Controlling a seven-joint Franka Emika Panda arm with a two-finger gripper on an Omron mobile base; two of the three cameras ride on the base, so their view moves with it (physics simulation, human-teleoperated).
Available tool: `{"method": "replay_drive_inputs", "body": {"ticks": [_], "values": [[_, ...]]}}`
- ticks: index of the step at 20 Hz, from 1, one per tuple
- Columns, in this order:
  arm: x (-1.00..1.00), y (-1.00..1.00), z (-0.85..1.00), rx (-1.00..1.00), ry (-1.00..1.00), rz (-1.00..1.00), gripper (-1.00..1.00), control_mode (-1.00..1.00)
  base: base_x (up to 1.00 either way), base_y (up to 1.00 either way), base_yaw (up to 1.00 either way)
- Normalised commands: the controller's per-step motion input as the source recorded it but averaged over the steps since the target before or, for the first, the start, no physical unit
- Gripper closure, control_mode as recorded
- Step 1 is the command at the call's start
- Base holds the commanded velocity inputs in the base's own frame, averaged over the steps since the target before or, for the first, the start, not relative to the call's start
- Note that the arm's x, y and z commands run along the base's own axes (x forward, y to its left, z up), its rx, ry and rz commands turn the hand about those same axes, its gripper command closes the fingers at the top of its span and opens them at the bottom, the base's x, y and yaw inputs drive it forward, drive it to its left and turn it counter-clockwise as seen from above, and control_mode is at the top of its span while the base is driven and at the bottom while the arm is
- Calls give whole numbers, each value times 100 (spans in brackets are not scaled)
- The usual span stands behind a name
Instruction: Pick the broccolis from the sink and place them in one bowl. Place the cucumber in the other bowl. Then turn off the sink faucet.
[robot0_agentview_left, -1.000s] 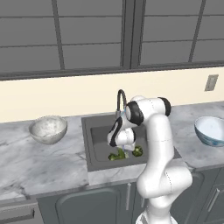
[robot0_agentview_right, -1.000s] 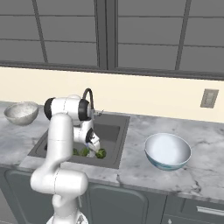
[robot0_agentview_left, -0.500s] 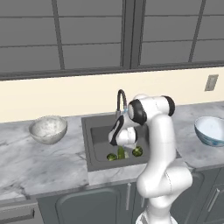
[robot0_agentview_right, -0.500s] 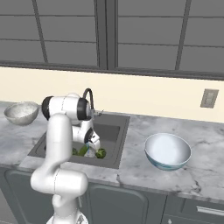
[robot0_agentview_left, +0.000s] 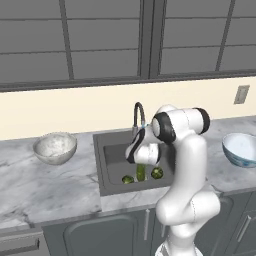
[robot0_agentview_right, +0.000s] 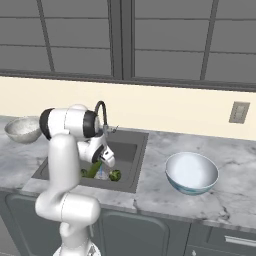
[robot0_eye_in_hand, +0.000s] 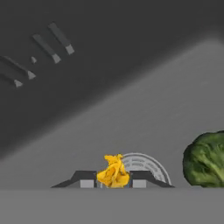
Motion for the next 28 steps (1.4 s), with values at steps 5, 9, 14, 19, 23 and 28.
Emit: {"method": "replay_drive_inputs", "body": {"ticks": [5, 9, 14, 19, 23, 28], "values": [[0, -23, 58, 4, -13, -5, 100, -100, 0, 0, 0], [0, -23, 57, 4, -13, -5, 100, -100, 0, 0, 0], [-1, -30, 51, 2, -12, -5, 100, -100, 0, 0, 0], [-18, -30, 55, 1, -15, -2, 100, -100, 0, 0, 0], [-32, -26, 50, 0, -12, 0, 100, -100, 0, 0, 0], [-43, -25, 47, 0, -9, 0, 100, -100, 0, 0, 0]]}}
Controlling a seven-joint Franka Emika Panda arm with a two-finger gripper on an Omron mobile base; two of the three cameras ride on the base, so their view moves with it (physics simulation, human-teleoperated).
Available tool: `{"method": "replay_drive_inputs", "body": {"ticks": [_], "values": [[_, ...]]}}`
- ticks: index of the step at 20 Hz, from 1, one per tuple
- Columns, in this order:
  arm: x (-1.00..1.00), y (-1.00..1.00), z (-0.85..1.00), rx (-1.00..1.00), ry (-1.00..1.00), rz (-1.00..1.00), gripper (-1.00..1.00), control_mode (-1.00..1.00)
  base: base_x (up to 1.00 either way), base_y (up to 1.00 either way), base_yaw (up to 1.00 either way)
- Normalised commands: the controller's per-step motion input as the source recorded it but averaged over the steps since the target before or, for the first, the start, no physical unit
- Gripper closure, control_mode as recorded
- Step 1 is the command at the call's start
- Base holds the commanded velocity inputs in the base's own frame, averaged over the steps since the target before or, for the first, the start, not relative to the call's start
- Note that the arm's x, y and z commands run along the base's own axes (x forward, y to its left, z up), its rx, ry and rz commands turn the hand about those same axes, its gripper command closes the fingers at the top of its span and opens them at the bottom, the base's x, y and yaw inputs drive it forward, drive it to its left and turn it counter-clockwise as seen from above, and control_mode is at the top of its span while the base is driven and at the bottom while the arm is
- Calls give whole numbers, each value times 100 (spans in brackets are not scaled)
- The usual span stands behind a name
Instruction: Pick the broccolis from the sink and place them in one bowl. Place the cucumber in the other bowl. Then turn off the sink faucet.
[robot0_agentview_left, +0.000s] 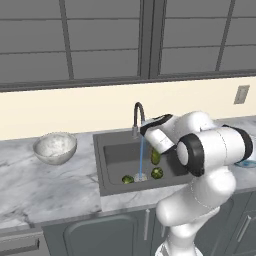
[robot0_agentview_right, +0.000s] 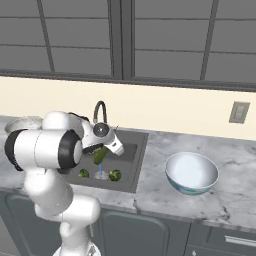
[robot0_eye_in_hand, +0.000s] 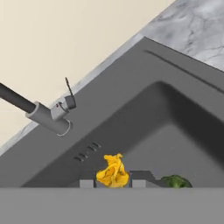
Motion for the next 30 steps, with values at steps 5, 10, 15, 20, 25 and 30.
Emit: {"method": "replay_drive_inputs", "body": {"ticks": [5, 10, 15, 20, 25, 30], "values": [[-40, -23, 67, 0, -13, 0, 100, -100, 0, 0, 0], [-13, -12, 89, 0, -11, 0, 100, -100, 0, 0, 0], [-1, -17, 84, 0, -2, -1, 100, -100, 0, 0, 0], [-9, -32, 73, 0, 0, -6, 100, -100, 0, 0, 0], [-1, -41, 90, 0, 0, -9, 100, -100, 0, 0, 0], [0, -41, 100, 0, 0, -9, 100, -100, 0, 0, 0]]}}
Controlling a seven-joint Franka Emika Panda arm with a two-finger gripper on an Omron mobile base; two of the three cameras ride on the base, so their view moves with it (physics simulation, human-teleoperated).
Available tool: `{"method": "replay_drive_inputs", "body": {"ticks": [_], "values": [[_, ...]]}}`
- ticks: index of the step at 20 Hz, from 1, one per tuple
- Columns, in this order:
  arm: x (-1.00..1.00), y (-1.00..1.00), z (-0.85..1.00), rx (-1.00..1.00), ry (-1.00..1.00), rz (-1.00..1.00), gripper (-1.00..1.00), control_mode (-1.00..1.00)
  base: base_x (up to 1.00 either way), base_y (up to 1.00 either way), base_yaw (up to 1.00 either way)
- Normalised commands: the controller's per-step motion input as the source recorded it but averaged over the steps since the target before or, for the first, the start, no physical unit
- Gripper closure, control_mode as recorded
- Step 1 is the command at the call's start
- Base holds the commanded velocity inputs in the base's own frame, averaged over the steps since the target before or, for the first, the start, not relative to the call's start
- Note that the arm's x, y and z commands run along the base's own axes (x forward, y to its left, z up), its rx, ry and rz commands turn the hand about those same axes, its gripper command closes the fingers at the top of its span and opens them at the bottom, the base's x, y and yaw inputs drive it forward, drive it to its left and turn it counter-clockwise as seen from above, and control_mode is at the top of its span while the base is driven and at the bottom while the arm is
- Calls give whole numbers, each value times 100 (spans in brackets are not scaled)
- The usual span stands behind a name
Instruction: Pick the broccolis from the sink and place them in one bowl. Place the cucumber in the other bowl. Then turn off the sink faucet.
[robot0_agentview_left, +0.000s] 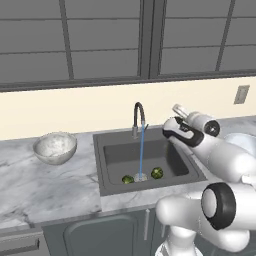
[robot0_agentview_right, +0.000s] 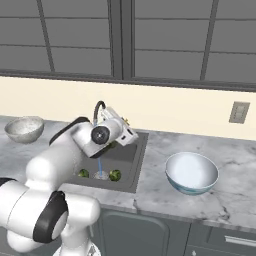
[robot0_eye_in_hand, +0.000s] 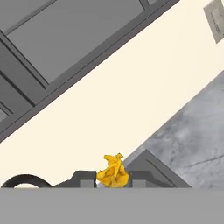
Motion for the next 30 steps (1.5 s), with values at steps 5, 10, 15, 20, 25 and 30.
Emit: {"method": "replay_drive_inputs", "body": {"ticks": [5, 10, 15, 20, 25, 30], "values": [[0, -43, 99, 0, 7, -9, 100, -100, 0, 0, 0], [-1, -51, 86, 0, 18, -11, 100, -100, 0, 0, 0], [-11, -50, 60, 0, 23, -10, 100, -100, 0, 0, 0], [-35, -34, -1, 0, 22, -8, 100, -100, 0, 0, 0], [-51, -23, -32, 0, 3, -1, 100, -100, 0, 0, 0], [-40, -29, -34, 0, 0, 0, 100, -100, 0, 0, 0]]}}
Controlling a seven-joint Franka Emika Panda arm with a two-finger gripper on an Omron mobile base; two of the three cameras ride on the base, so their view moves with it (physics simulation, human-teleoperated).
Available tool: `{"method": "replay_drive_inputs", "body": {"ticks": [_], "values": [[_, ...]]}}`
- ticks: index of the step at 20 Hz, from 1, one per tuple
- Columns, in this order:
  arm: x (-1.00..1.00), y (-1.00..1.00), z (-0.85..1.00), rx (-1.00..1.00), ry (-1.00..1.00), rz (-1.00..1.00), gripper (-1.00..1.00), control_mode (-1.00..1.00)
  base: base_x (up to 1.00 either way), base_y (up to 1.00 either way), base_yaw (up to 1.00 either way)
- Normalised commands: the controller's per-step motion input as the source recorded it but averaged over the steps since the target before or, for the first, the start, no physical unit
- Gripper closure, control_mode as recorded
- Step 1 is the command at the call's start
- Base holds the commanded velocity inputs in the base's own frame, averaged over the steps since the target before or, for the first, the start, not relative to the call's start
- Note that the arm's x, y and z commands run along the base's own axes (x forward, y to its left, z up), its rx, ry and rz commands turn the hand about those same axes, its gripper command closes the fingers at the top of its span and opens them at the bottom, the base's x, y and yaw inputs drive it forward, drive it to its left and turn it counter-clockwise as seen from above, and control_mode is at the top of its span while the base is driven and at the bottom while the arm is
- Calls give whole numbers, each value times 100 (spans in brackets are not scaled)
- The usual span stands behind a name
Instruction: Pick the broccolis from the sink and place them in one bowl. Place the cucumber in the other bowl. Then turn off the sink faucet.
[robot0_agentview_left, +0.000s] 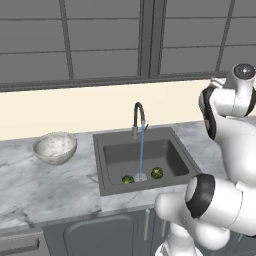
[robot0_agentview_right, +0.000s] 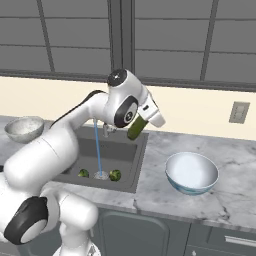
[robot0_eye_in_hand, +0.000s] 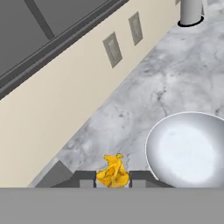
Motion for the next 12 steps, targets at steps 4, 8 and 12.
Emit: {"method": "replay_drive_inputs", "body": {"ticks": [4, 8, 12], "values": [[-19, -42, -24, 0, 0, -1, 100, -100, 0, 0, 0], [-1, -48, -26, 0, 0, -4, 100, -100, 0, 0, 0], [0, -44, -18, 0, 10, -5, 100, -100, 0, 0, 0]]}}
